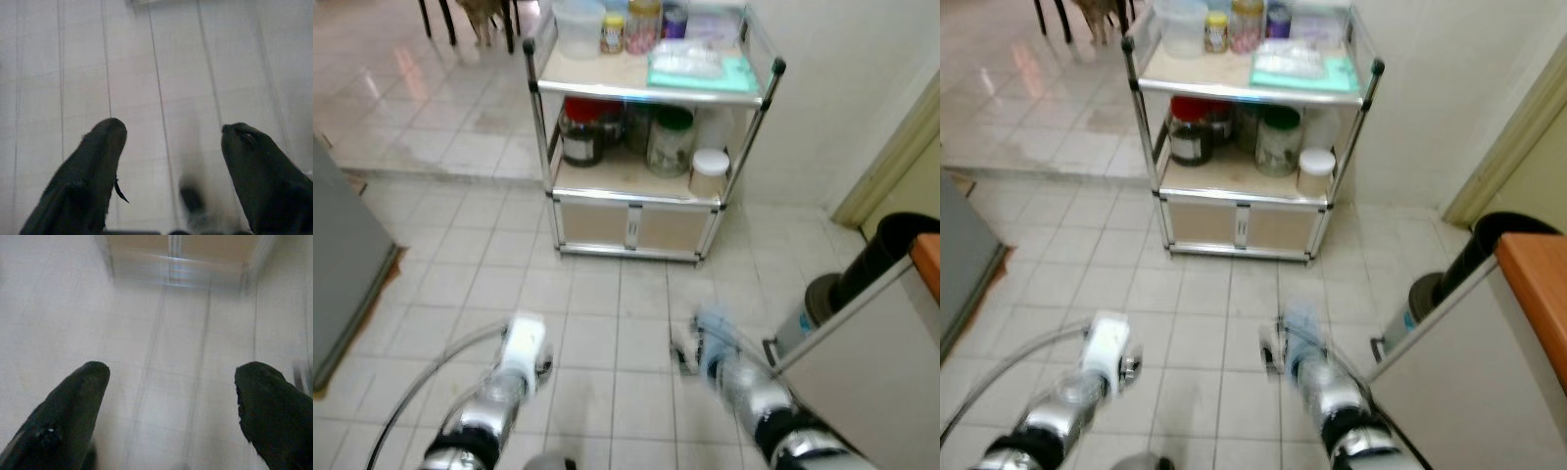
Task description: Kitchen organization
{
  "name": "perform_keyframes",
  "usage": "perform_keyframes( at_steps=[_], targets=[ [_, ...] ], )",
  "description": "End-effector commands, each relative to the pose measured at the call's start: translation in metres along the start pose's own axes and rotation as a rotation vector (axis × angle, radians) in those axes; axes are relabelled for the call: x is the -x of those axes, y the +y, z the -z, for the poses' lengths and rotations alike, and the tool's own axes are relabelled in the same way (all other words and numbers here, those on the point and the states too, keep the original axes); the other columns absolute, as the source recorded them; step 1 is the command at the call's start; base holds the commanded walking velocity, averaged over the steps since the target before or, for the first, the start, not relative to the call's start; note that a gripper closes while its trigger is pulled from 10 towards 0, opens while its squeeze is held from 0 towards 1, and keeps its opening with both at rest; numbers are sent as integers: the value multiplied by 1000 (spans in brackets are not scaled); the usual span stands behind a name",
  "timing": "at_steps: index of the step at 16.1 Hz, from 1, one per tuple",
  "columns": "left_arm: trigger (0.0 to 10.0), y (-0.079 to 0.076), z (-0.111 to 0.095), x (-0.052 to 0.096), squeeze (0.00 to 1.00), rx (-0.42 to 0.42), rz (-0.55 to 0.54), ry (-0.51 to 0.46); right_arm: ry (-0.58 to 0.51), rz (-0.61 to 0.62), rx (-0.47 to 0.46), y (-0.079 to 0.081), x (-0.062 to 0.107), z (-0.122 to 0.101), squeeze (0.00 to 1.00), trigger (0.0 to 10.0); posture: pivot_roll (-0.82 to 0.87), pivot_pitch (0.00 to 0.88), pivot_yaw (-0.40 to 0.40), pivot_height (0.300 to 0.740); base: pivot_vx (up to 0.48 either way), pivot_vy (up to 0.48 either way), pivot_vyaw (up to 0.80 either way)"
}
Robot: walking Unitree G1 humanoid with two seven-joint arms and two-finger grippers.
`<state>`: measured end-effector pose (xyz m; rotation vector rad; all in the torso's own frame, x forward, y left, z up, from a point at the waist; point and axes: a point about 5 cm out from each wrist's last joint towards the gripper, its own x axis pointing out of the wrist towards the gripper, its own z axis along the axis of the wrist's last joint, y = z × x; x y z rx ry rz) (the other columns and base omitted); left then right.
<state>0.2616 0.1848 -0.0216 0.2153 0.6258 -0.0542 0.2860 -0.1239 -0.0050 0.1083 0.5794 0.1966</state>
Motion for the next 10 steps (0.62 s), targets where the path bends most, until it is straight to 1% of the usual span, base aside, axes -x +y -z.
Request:
perform_keyframes(
  at_steps=[1,2,3,4,5,6,7,8,9,10],
  targets=[
    [10000,6,-22,1,0,25,-30,-113,-150,-18,-41,-1,2,-35,1000,10000,46,0,-41,740,0,0,0],
    [10000,8,-43,9,0,46,-49,-232,-232,-24,-14,1,8,-56,1000,10000,35,0,-39,740,0,0,0],
    [10000,10,-61,19,0,17,-80,-329,-296,-18,22,5,15,-72,1000,10000,21,0,-36,740,0,0,0],
    [10000,8,-78,31,0,-39,-76,-424,-340,-26,44,11,23,-85,1000,10000,2,0,-29,740,0,0,-731],
    [10000,7,-86,38,0,-44,-71,-460,-371,-34,48,15,27,-91,1000,10000,-8,0,-23,740,0,0,-731],
    [10000,6,-99,52,0,-32,-63,-519,-436,-47,66,22,40,-102,1000,10000,-6,0,-22,740,0,0,-731],
    [10000,4,-108,64,0,-21,-38,-548,-467,-33,118,25,52,-109,1000,10000,-7,0,-19,740,0,0,-738],
    [10000,0,-113,72,0,-66,9,-566,-522,-23,139,30,63,-117,1000,10000,-12,0,-16,740,0,0,-769],
    [10000,-3,-117,78,0,-53,19,-588,-565,-14,115,32,72,-126,1000,10000,-12,0,-14,740,0,0,-769],
    [10000,-4,-120,82,0,-15,14,-599,-575,-11,114,33,78,-132,1000,10000,-10,0,-12,740,0,0,-769]
  ],
)
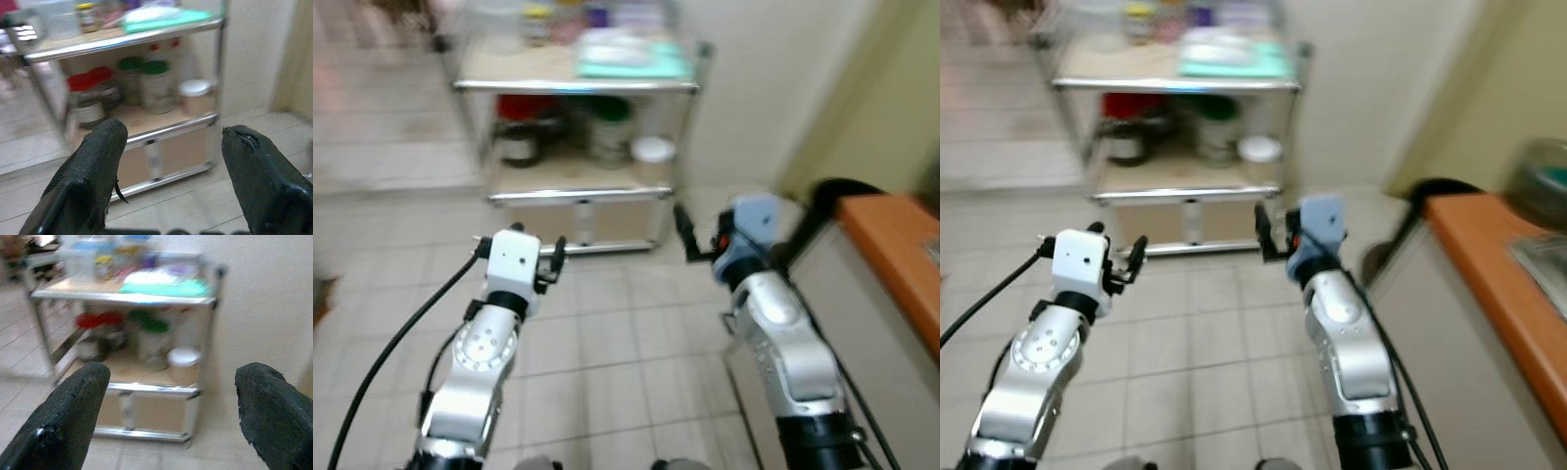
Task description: Kitchen organization
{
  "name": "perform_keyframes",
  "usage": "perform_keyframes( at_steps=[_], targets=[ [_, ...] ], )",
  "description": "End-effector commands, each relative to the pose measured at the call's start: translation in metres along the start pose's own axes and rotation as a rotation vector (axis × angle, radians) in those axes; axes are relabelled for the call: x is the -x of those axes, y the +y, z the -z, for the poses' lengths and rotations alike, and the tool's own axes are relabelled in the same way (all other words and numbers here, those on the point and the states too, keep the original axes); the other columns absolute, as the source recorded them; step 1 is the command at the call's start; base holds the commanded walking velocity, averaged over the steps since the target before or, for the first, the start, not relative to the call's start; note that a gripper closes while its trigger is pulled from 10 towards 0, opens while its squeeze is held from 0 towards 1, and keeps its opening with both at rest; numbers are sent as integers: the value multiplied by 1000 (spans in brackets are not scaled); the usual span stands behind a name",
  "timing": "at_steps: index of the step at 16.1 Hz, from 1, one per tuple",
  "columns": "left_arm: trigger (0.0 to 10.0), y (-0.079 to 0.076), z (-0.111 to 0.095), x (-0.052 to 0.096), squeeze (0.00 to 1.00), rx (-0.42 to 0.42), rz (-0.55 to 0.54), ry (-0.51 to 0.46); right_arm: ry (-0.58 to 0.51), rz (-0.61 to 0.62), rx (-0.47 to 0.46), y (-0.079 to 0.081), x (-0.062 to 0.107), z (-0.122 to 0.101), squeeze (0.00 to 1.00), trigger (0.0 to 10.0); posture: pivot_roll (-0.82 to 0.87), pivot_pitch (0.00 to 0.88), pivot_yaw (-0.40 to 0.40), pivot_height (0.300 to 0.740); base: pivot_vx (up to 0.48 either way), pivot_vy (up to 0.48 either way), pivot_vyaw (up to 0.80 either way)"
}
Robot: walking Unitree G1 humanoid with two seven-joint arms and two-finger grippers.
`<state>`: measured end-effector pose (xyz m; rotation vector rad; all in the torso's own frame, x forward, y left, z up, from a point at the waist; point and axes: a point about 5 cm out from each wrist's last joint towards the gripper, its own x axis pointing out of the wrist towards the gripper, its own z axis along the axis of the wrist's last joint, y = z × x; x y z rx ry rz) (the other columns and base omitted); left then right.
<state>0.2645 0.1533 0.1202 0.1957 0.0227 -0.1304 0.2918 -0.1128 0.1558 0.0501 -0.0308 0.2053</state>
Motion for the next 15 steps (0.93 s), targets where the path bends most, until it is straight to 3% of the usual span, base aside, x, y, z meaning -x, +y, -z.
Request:
perform_keyframes(
  at_steps=[1,3,4,5,6,7,9,11,13,15],
  targets=[
    [10000,0,-3,3,0,27,-13,7,18,7,-27,0,4,-3,1000,10000,-8,0,-9,740,0,0,-763],
    [10000,-9,-5,9,0,86,71,49,10,36,3,-1,11,-9,1000,10000,-28,0,15,740,0,0,-756],
    [10000,-11,-8,11,0,71,91,52,24,34,1,-1,14,-9,1000,10000,-37,0,30,740,0,0,-738],
    [10000,-9,-11,10,0,44,69,33,37,38,-1,-1,16,-8,1000,10000,-41,0,33,740,0,0,-738],
    [10000,-4,-13,8,0,20,34,8,53,42,52,-2,19,-6,1000,10000,-51,0,40,740,0,0,-738],
    [10000,-1,-13,4,0,52,15,24,94,74,100,-8,27,2,1000,10000,-55,0,43,740,0,0,-769],
    [10000,-2,-17,1,0,54,27,15,147,185,72,-21,35,11,1000,10000,-47,0,41,740,0,0,-766],
    [10000,1,-19,2,0,70,-17,7,202,173,110,-28,44,22,1000,10000,-24,0,29,740,0,0,-750],
    [10000,5,-10,9,0,83,-43,37,256,191,10,-30,48,27,1000,10000,-12,0,14,740,0,0,-728],
    [10000,12,-6,13,0,79,-83,66,219,185,135,-29,44,21,1000,10000,2,0,4,740,0,480,-722]
  ],
)
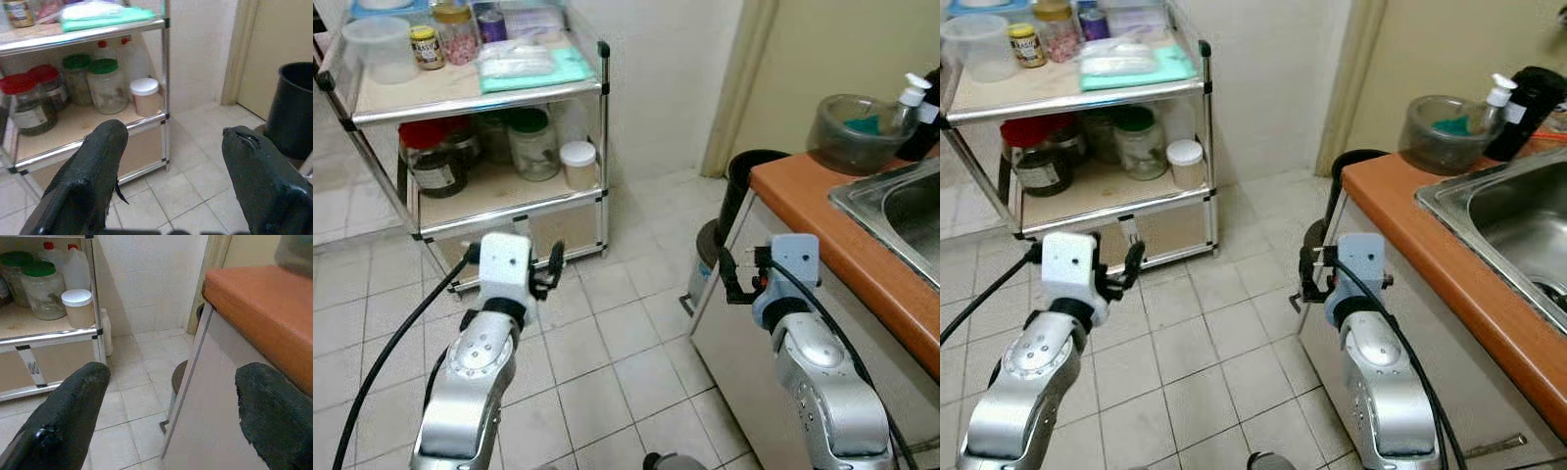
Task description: Kitchen organization
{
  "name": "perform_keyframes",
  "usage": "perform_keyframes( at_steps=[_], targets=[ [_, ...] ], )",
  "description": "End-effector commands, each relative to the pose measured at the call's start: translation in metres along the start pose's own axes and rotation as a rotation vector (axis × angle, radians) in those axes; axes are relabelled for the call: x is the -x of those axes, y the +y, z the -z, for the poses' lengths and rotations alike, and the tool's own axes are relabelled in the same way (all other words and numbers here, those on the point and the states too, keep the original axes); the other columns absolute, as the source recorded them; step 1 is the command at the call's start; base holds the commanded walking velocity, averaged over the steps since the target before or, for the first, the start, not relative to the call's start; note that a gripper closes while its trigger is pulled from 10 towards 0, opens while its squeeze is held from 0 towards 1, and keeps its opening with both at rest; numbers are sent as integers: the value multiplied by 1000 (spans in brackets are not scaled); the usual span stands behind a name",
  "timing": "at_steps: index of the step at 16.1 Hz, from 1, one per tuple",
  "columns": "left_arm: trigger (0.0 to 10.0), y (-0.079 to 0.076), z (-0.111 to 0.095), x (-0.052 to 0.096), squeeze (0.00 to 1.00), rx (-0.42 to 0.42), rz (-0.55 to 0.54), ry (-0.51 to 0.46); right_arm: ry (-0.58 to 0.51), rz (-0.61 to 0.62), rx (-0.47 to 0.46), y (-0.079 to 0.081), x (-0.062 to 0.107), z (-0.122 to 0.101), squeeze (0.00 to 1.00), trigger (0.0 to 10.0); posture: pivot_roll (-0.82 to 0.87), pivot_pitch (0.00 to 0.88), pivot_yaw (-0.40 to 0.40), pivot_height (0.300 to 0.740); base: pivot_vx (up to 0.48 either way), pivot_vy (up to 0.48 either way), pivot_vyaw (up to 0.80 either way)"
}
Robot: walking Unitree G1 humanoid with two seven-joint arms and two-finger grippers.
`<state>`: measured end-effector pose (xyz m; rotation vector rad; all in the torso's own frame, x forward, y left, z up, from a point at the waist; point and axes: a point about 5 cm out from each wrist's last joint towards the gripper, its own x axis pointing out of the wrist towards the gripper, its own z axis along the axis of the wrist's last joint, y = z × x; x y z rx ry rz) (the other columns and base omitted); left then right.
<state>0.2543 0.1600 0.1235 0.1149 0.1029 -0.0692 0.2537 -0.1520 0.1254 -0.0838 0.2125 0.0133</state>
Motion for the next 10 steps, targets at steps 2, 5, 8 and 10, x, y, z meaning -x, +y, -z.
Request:
perform_keyframes(
  at_steps=[2,5,8,10],
  targets=[
    [10000,11,-7,2,0,-27,-38,-26,-44,22,-13,2,-2,-5,1000,10000,12,0,6,740,0,156,-716],
    [10000,9,-7,2,0,-59,5,-11,-31,22,-122,2,-2,-6,1000,10000,11,0,20,740,0,0,-788],
    [10000,3,-8,2,0,-100,77,-8,-96,3,-99,7,-1,-12,1000,10000,29,0,24,740,0,0,-796],
    [10000,-1,-6,4,0,17,98,-4,-113,0,-92,6,-2,-15,1000,10000,23,0,35,740,0,0,-800]
  ],
)
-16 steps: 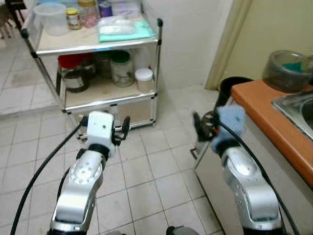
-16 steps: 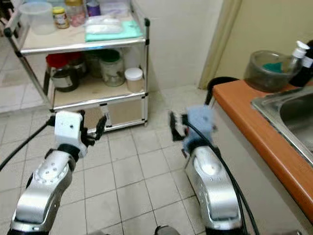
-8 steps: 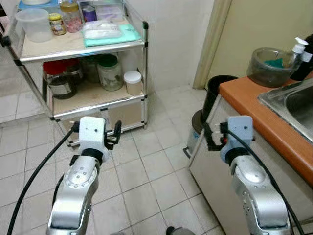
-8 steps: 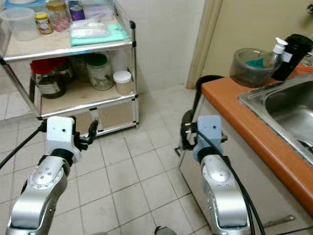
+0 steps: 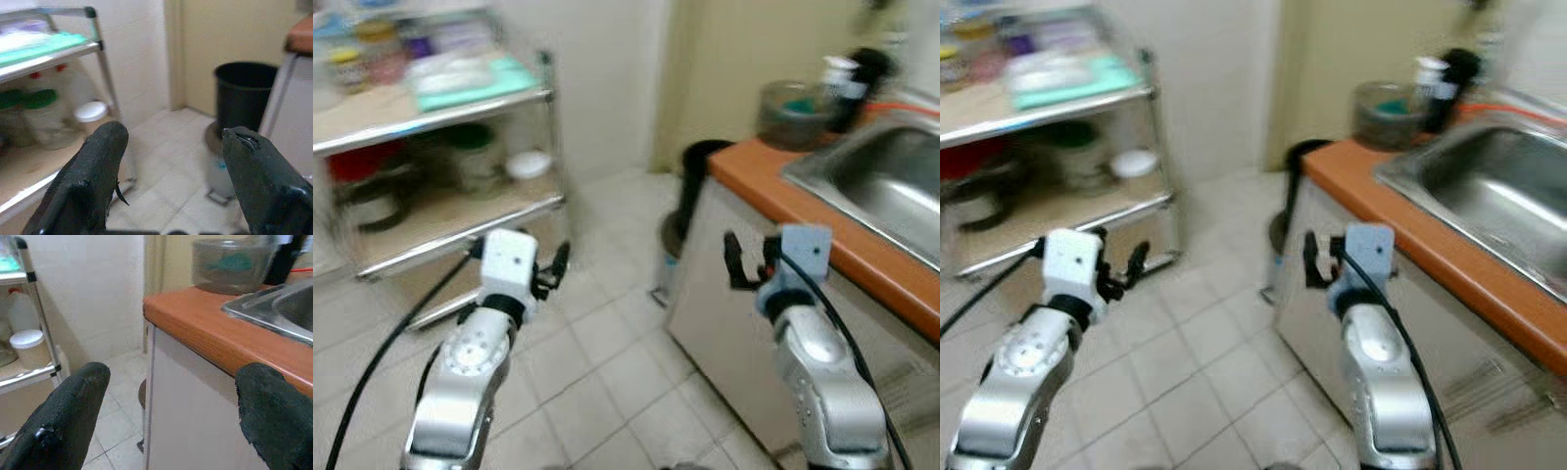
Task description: Kitchen organization
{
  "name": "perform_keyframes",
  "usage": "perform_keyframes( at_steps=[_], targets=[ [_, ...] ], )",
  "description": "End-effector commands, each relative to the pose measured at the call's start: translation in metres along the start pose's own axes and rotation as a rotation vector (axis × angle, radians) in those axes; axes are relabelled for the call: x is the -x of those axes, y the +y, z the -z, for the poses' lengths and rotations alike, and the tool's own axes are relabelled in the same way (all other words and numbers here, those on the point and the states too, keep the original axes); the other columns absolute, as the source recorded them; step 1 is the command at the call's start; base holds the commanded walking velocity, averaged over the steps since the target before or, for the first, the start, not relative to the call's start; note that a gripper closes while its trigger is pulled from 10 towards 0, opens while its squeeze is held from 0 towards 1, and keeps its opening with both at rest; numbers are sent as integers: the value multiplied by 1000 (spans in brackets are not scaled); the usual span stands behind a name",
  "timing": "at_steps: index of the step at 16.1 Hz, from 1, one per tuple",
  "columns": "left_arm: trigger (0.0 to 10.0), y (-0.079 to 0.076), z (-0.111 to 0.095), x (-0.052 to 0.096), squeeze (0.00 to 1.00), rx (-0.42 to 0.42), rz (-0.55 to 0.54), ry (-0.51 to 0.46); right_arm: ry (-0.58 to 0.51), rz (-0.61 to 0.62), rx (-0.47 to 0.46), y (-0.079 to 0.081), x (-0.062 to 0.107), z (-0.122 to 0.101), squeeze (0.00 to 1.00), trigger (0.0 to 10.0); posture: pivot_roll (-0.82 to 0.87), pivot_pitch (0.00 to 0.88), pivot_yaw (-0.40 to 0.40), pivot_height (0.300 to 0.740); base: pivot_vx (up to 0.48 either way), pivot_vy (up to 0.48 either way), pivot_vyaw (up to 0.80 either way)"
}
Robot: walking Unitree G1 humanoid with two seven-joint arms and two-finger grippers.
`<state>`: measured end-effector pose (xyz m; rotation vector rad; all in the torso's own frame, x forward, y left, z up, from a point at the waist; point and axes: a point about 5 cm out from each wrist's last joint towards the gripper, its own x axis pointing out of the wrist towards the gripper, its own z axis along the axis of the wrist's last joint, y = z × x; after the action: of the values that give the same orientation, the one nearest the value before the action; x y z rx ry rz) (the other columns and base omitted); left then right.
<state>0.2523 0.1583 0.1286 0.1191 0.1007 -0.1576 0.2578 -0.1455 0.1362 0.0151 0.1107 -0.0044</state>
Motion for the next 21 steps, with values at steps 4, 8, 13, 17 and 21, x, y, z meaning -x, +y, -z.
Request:
perform_keyframes(
  at_steps=[4,8,13,17,21],
  targets=[
    [10000,18,-8,-8,0,10,-119,-70,-24,7,-34,-3,-5,-9,1000,10000,9,0,39,740,0,0,-800],
    [10000,20,-10,-8,0,4,-117,-96,-66,15,123,-3,-4,-14,1000,10000,-11,0,56,740,0,0,-800],
    [10000,15,-12,-12,0,21,-107,-125,-79,17,32,-4,-7,-28,1000,10000,-17,0,51,740,0,0,-800],
    [10000,16,-12,-7,0,55,-116,-97,-69,20,51,-3,-10,-27,1000,10000,18,0,20,740,0,0,-200],
    [10000,13,-8,-3,0,-20,-94,-73,-57,34,97,-5,-8,-25,1000,10000,21,0,13,740,0,0,-800]
  ],
)
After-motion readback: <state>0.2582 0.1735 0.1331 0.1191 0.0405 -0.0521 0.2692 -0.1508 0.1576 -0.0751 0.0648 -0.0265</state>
